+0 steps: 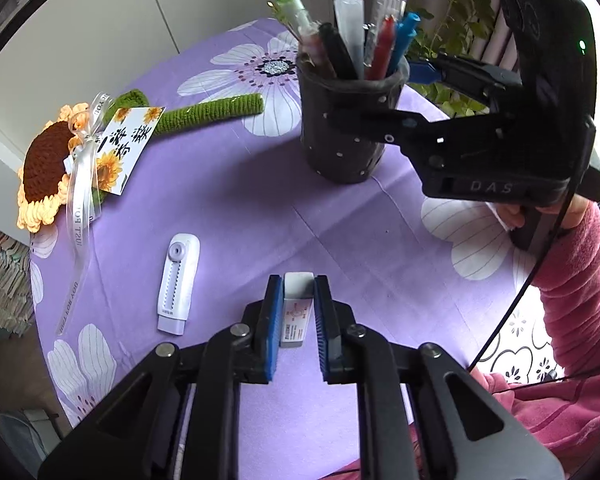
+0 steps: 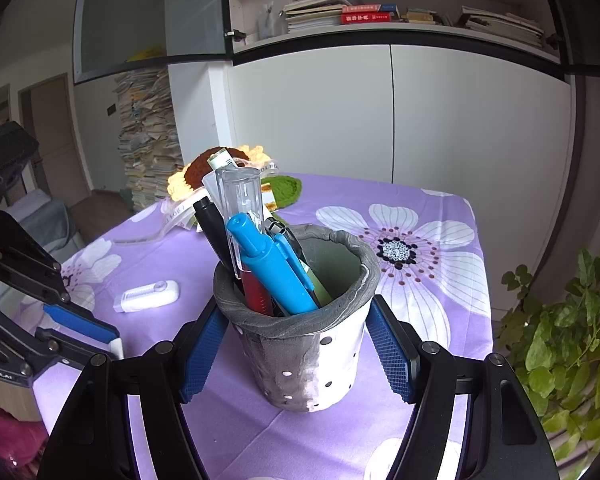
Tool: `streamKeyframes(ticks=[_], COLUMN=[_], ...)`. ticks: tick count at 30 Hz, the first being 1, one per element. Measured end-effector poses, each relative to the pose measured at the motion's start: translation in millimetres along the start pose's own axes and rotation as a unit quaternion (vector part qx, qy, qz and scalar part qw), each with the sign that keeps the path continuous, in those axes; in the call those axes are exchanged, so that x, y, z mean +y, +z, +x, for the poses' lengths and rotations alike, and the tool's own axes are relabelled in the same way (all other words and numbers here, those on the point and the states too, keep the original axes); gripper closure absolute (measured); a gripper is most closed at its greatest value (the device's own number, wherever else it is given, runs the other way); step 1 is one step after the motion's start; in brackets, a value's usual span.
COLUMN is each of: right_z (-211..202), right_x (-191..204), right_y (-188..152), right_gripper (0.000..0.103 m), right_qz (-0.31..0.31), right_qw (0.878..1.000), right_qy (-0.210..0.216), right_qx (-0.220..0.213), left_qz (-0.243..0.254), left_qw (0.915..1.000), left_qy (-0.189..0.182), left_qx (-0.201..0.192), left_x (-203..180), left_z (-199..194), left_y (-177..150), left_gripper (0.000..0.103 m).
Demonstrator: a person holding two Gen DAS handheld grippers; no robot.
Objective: Organize stationery
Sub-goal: 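Lift the white eraser and lower it into the pen holder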
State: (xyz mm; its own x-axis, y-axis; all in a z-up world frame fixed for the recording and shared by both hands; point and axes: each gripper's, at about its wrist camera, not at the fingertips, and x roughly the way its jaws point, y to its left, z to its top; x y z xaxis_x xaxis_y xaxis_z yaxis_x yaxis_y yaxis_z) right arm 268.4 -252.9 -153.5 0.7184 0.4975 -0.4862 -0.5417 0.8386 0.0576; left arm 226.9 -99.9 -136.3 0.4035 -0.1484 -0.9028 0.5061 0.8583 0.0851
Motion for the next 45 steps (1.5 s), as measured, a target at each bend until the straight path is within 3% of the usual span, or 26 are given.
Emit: streamKeyframes(ticks=[9, 13, 21, 24, 29, 33, 41, 45], right_z=[0, 0, 0, 0, 0, 1, 2, 3], right_x=[0, -1, 1, 2, 4, 2, 3, 6], right_y=[-1, 0, -2, -2, -3, -2, -2, -2], right_gripper=[0.032, 0.032, 0.032, 0.032, 0.032, 0.032, 0.032, 0.032], right_qz=[0.000, 0.000, 0.000, -0.001, 0.000, 0.002, 0.003, -0.001], right_qw=[1.000, 1.000, 1.000, 1.000, 1.000, 1.000, 1.000, 1.000], right_qy=[0.002, 0.001, 0.000, -0.001, 0.000, 0.001, 0.001, -0.003], right_qx=[0.000, 0.000, 0.000, 0.000, 0.000, 0.000, 0.000, 0.002], left_qz=[-0.036, -0.037, -0.063, -0.066, -0.049, -0.039, -0.021, -0.029], left_qw=[0.9976, 0.9935, 0.9667, 0.9671, 0.9758, 0.9810, 0.9831, 0.9844], left_qy=[-0.007, -0.002, -0.053, -0.073, -0.087, -0.093, -0.061, -0.072], left_qx=[-0.059, -0.108, -0.242, -0.235, -0.195, -0.166, -0.171, -0.158], left_x=[9, 9, 9, 3, -14, -22, -23, -18], left_z=[-23, -49, -106, -96, -65, -42, -43, -39], left_y=[19, 38, 99, 123, 145, 148, 139, 139], left_gripper=[0.090, 0.090, 0.090, 0.090, 0.090, 0.090, 0.090, 0.090])
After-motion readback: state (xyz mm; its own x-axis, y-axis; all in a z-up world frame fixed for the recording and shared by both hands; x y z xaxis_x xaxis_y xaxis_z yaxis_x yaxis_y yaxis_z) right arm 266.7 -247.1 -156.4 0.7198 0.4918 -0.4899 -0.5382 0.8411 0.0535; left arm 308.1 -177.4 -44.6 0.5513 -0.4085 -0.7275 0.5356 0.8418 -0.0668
